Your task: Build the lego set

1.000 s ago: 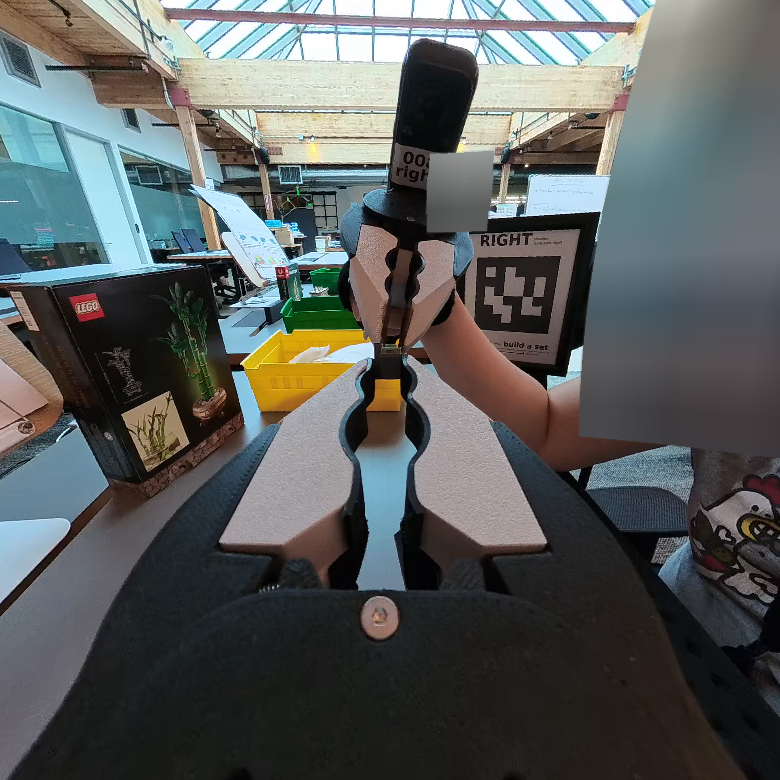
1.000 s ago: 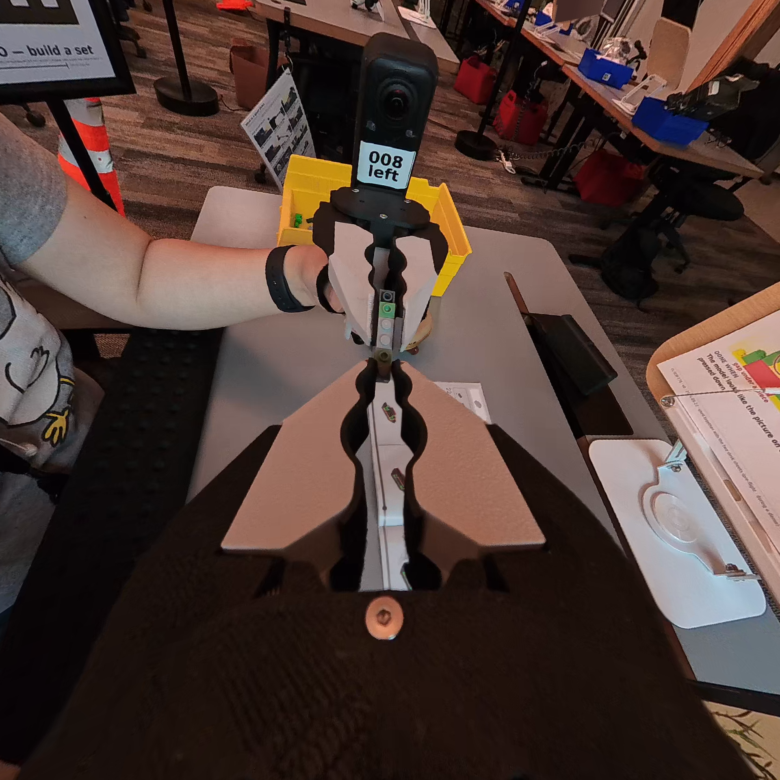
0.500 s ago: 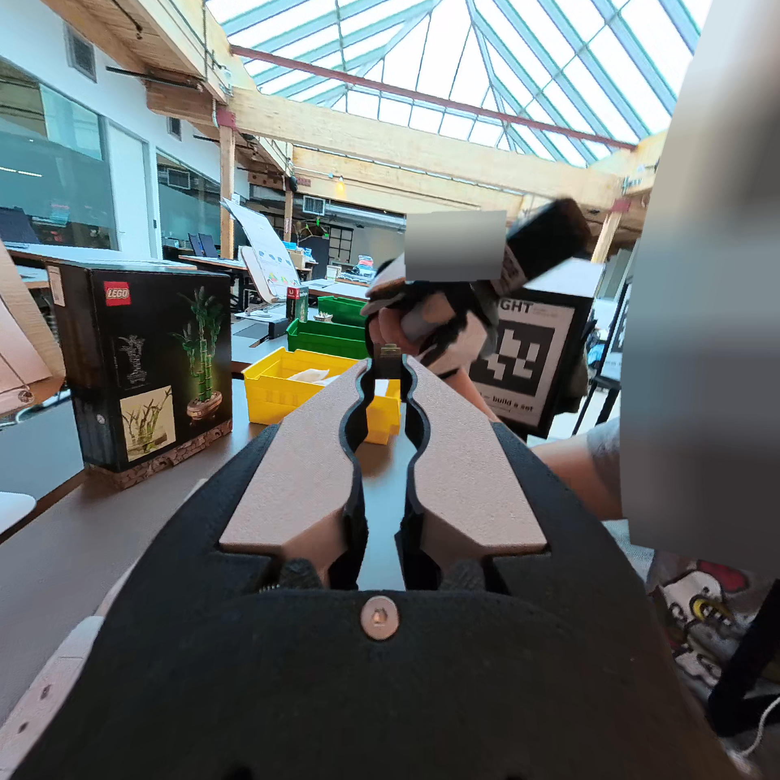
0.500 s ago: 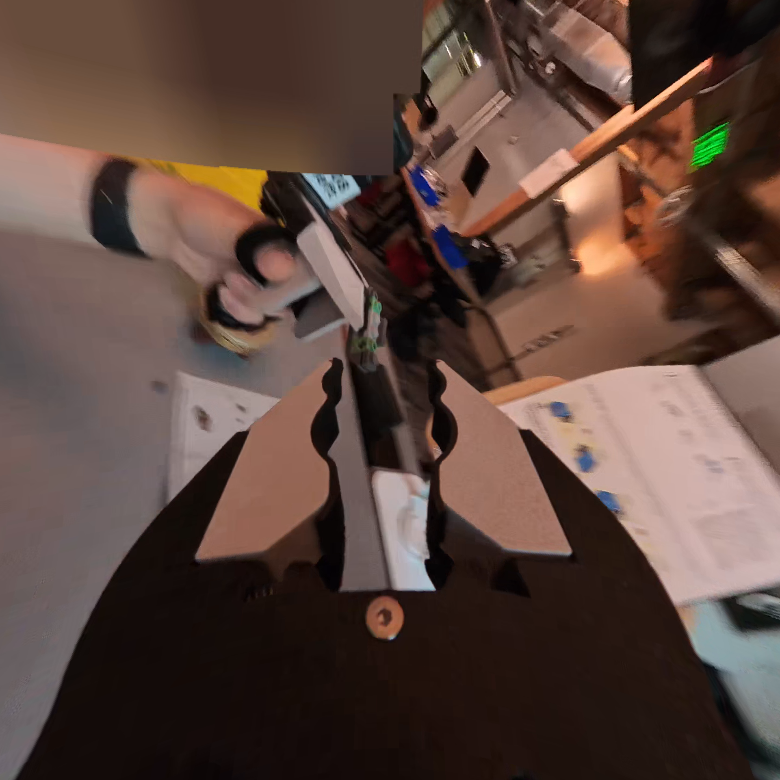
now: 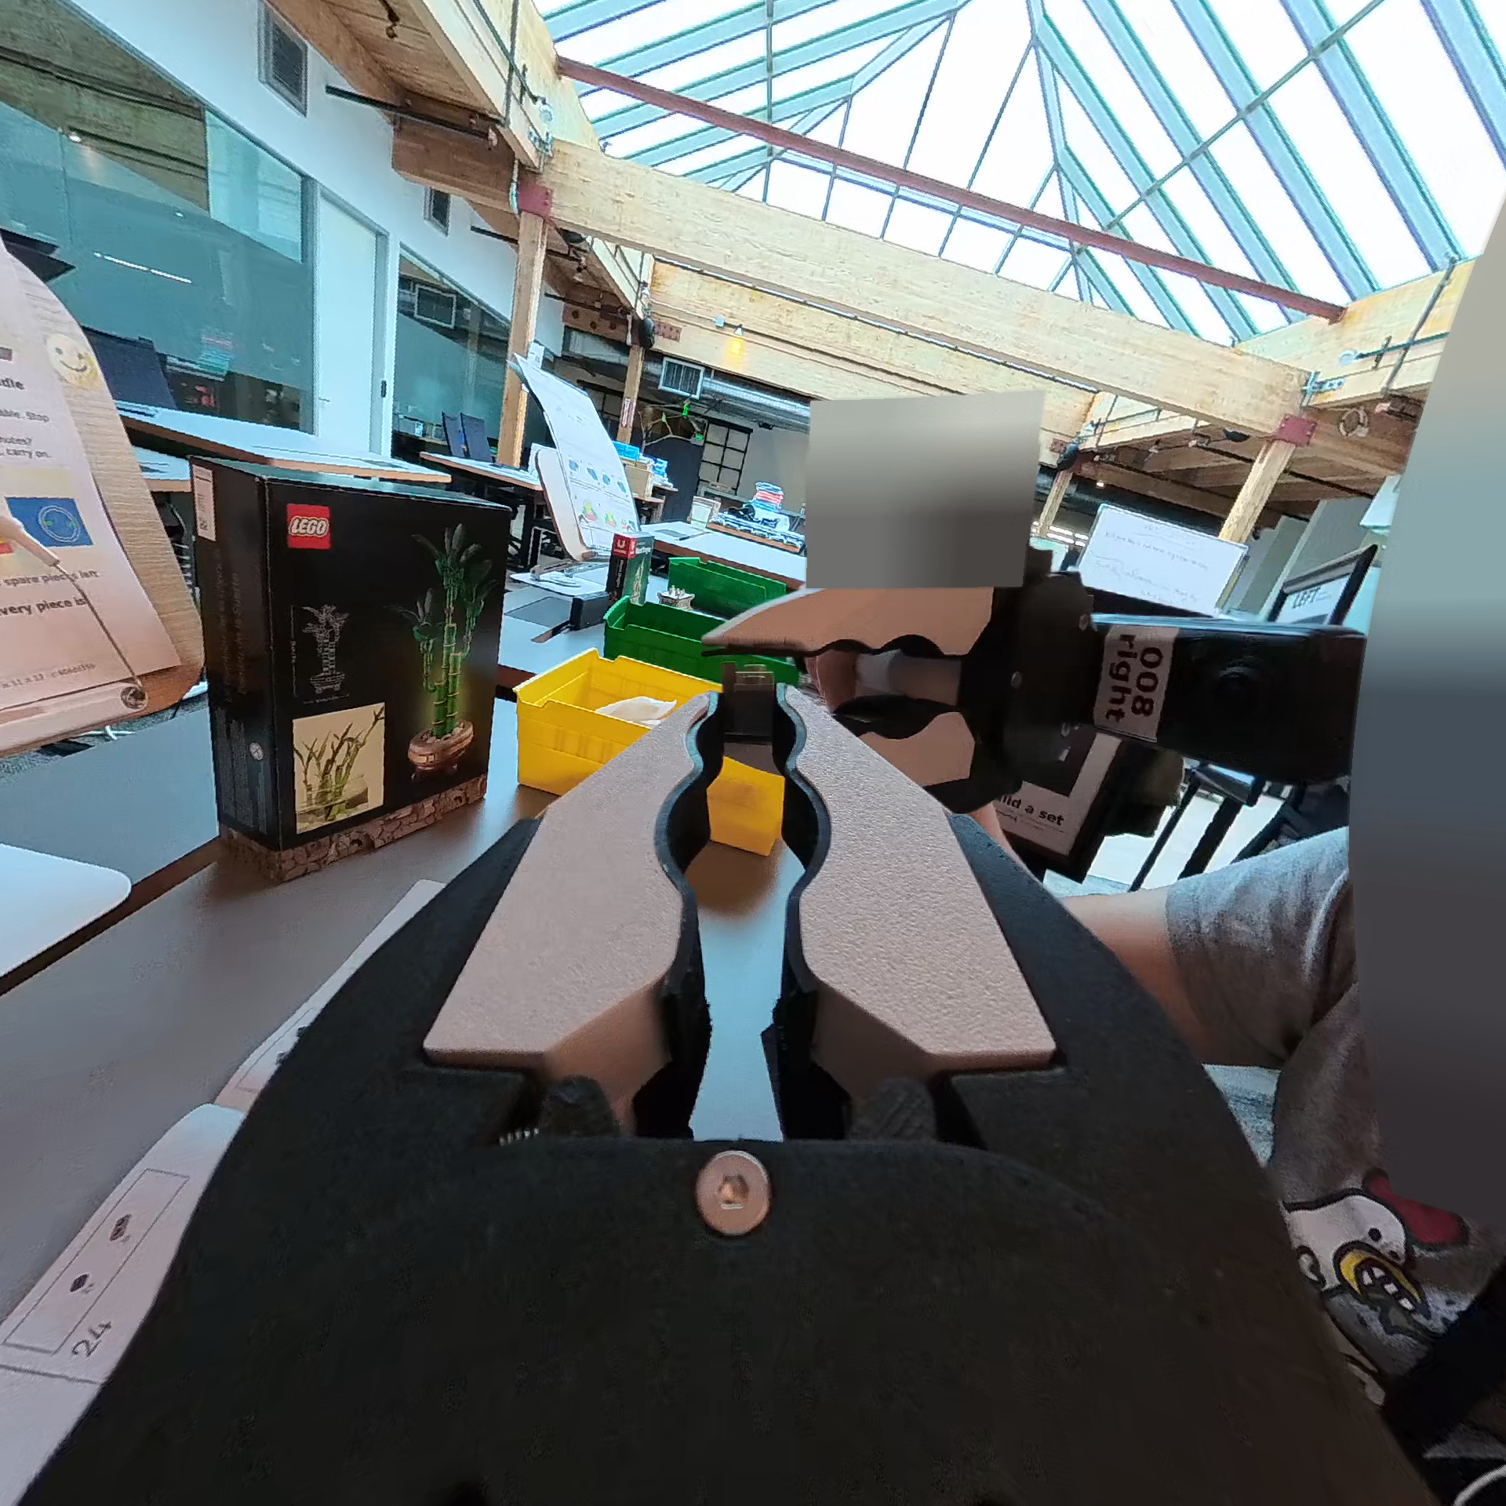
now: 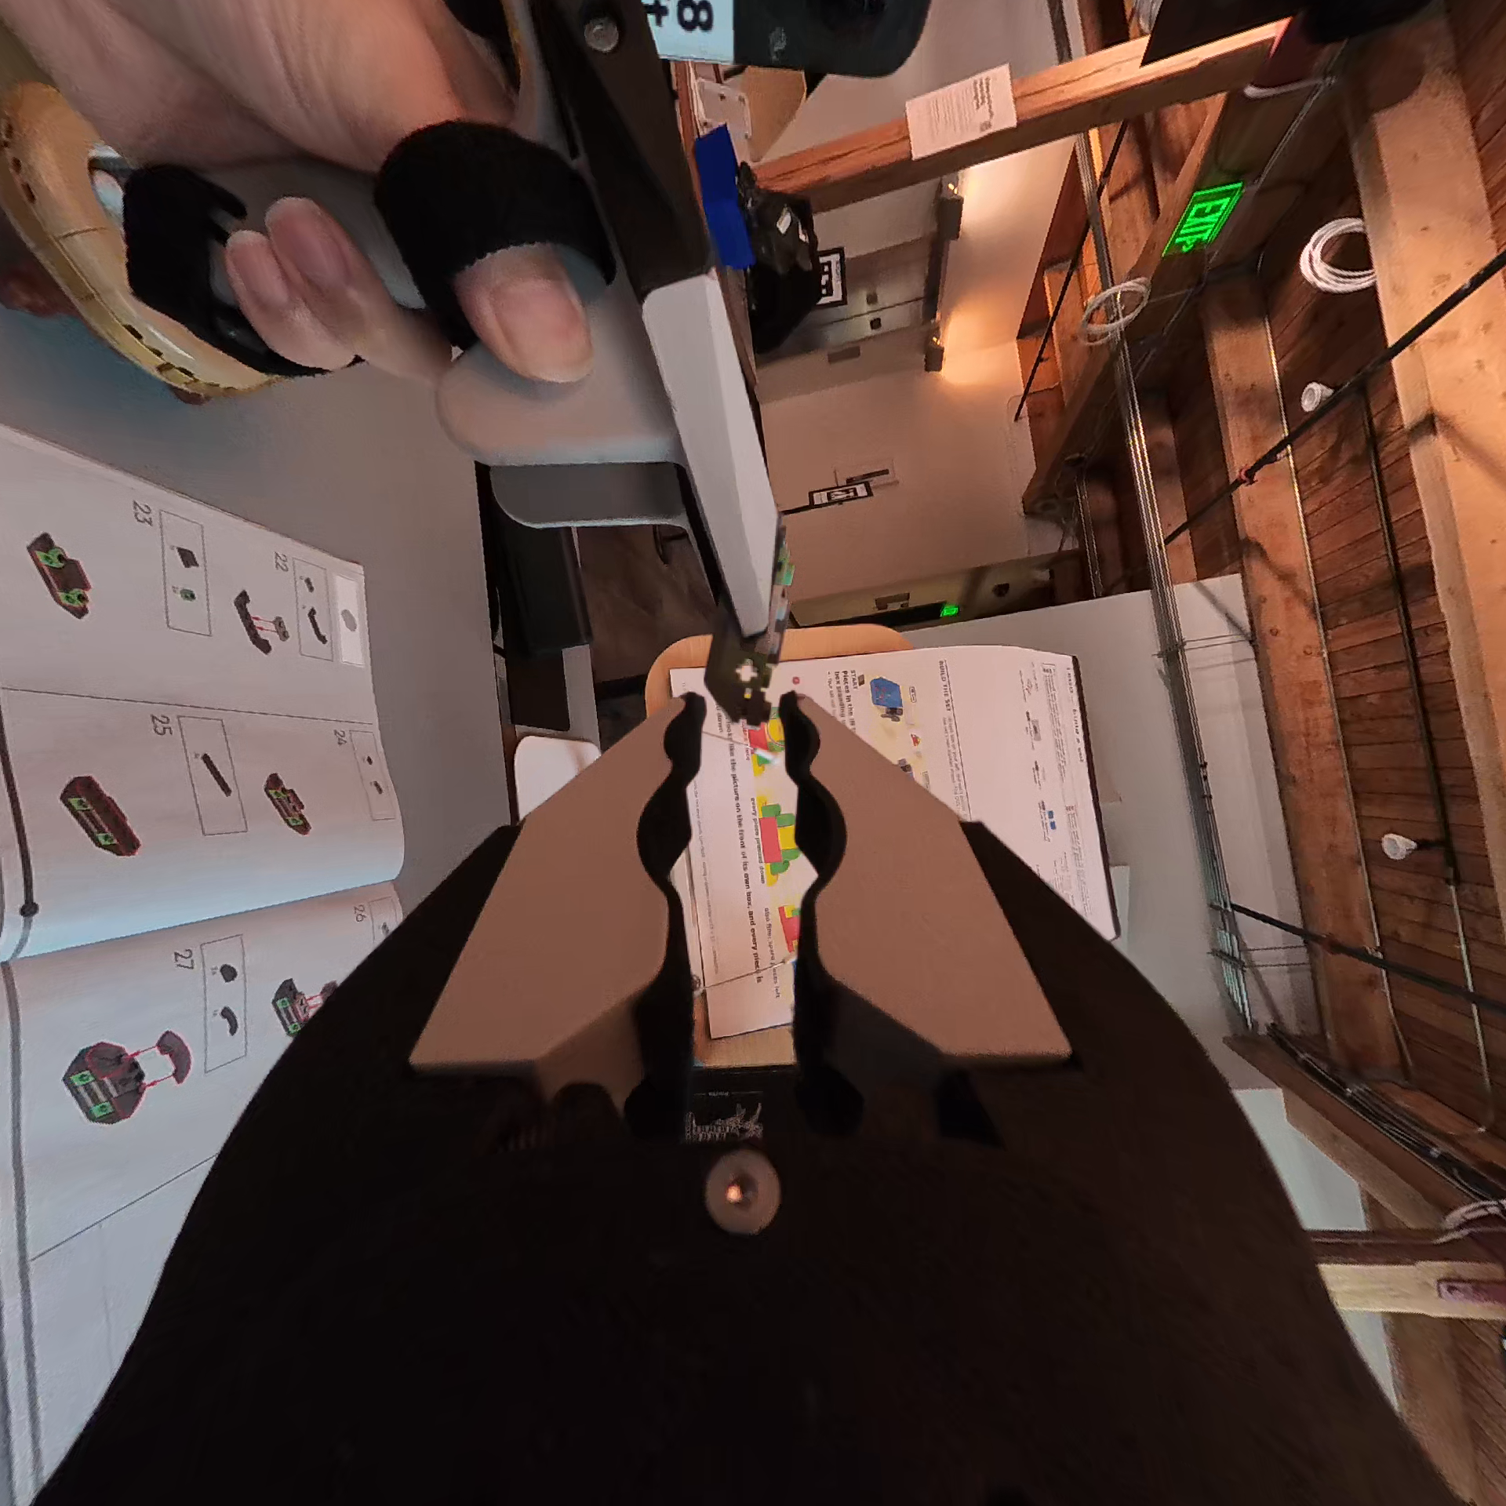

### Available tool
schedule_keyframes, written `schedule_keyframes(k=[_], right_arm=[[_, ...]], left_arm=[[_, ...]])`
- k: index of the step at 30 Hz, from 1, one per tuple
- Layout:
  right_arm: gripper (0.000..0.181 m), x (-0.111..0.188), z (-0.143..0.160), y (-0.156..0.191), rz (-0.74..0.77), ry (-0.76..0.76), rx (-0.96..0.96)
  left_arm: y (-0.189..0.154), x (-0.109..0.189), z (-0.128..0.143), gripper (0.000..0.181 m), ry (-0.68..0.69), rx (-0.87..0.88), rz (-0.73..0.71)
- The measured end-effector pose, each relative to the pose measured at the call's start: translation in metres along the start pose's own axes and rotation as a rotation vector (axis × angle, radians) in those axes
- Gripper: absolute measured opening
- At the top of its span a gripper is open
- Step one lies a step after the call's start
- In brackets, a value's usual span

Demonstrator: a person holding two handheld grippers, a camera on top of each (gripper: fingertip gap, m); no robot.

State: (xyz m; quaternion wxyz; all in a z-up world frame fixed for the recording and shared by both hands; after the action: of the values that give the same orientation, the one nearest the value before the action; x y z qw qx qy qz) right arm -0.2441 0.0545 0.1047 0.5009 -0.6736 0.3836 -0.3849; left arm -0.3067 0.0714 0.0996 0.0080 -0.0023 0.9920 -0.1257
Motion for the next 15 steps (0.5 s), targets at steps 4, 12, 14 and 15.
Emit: schedule_keyframes(k=[4, 12, 14, 15], right_arm=[[0.014, -0.0031, -0.0024, 0.0008, -0.004, 0.023, -0.021], [0.013, -0.0051, -0.003, 0.0014, -0.002, 0.044, -0.026], [0.013, -0.0057, -0.0026, 0.0018, 0.0, 0.047, -0.023], [0.012, -0.006, -0.0024, 0.0022, 0.0, 0.051, -0.02]], left_arm=[[0.0015, 0.0005, -0.0003, 0.009, -0.003, 0.004, -0.008], [0.0027, 0.0016, -0.0002, 0.009, 0.002, 0.001, -0.023], [0.003, 0.0016, 0.0, 0.009, 0.007, -0.006, -0.033], [0.0032, 0.0016, 0.0002, 0.009, 0.009, -0.006, -0.035]])
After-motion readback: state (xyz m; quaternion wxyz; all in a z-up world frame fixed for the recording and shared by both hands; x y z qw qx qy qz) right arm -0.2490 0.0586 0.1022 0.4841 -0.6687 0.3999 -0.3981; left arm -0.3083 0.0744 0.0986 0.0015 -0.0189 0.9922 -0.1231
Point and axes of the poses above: each gripper's, where its closed fingertips meet, x back along the fingers, z out of its underside, y = z × x across the jaws, the point moved 4 cm from there along x, back along the fingers, and after that the axes turned 11 degrees about y, right-handed, at the moved point
